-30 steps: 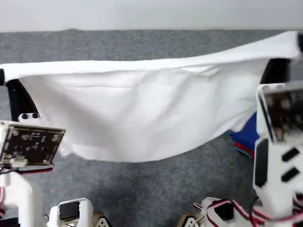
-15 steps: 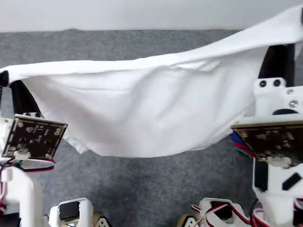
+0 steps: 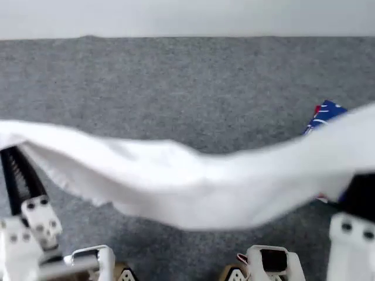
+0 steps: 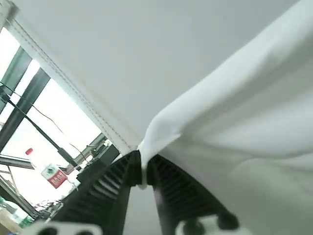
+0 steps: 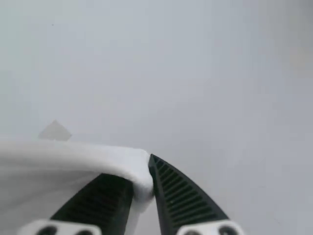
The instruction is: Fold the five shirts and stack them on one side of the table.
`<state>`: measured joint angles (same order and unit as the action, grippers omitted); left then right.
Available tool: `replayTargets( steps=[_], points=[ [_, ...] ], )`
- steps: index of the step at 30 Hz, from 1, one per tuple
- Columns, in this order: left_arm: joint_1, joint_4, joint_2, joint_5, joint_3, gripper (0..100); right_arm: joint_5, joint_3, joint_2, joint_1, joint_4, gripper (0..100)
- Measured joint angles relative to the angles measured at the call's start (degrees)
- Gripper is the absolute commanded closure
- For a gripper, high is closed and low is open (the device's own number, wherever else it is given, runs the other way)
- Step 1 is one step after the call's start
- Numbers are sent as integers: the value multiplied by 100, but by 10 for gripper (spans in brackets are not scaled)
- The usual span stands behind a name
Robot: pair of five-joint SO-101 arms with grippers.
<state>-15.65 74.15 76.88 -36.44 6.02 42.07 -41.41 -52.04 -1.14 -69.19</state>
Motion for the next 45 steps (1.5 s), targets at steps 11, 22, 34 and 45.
replayTargets(
  steps=[11,22,34,45],
  points=[
    [0,615,70,-343,818,995,290,668,457,35,-765,988],
    [0,-1864,-624,-343,4088,995,290,2629,2066,545,-308,988],
    [0,-4571,-3499,-343,4185,995,290,3833,3640,589,2681,988],
    [26,-4686,-6356,-343,1591,995,290,3833,4826,589,4563,988]
  ],
)
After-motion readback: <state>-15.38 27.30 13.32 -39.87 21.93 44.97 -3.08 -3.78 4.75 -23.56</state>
